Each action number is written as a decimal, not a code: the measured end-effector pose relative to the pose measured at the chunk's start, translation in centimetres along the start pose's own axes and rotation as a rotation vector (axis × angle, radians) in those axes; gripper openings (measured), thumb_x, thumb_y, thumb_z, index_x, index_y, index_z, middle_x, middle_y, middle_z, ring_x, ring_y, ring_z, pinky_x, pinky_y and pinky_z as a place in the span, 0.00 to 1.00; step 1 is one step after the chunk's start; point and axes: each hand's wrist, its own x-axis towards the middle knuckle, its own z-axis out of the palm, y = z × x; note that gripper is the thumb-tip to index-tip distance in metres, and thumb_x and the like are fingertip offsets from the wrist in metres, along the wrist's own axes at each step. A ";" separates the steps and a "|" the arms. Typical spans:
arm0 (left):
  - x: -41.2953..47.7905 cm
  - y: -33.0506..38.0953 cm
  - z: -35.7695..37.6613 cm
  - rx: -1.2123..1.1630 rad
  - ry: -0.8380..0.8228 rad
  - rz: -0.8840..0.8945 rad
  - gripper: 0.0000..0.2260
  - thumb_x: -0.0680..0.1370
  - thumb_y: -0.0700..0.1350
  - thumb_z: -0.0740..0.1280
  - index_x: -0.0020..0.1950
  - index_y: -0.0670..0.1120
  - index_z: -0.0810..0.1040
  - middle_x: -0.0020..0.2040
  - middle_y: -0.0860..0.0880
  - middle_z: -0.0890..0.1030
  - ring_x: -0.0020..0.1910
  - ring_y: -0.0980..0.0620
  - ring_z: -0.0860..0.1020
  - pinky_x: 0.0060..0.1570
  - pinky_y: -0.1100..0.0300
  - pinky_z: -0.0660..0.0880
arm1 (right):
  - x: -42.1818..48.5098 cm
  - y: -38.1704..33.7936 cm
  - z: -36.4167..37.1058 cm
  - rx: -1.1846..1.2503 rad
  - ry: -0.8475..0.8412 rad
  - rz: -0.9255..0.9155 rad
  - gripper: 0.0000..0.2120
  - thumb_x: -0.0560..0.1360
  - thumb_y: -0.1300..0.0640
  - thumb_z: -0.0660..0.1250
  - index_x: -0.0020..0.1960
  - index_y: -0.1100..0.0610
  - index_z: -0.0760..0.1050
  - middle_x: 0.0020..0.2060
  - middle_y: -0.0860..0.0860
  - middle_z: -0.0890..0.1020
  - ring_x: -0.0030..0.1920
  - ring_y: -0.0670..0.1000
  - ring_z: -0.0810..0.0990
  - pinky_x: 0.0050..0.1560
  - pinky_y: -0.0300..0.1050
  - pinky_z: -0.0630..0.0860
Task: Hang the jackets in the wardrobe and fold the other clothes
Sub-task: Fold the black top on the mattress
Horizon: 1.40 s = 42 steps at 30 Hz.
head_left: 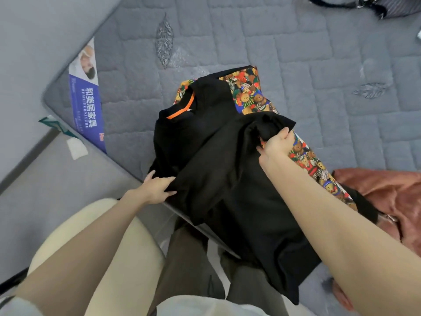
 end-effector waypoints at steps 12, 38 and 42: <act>-5.6 -5.5 2.1 -0.224 0.114 -0.473 0.25 0.76 0.66 0.58 0.58 0.47 0.74 0.53 0.44 0.81 0.51 0.43 0.78 0.54 0.49 0.75 | -1.7 1.1 4.3 -0.336 -0.239 -0.257 0.14 0.83 0.53 0.54 0.64 0.56 0.72 0.62 0.54 0.75 0.60 0.51 0.74 0.59 0.45 0.74; 11.6 10.4 -11.0 -0.014 0.535 0.142 0.27 0.80 0.50 0.62 0.77 0.55 0.55 0.79 0.50 0.50 0.76 0.44 0.51 0.68 0.45 0.62 | 10.5 0.4 4.9 -1.011 -0.177 -0.452 0.21 0.81 0.52 0.58 0.72 0.58 0.64 0.69 0.56 0.70 0.69 0.57 0.68 0.70 0.52 0.64; 14.8 10.8 -13.5 0.108 0.483 0.116 0.38 0.74 0.57 0.69 0.77 0.60 0.50 0.78 0.49 0.46 0.73 0.42 0.53 0.66 0.41 0.62 | 13.2 -0.8 6.1 -0.883 -0.244 -0.250 0.21 0.82 0.49 0.53 0.73 0.57 0.61 0.69 0.56 0.70 0.69 0.57 0.69 0.68 0.50 0.66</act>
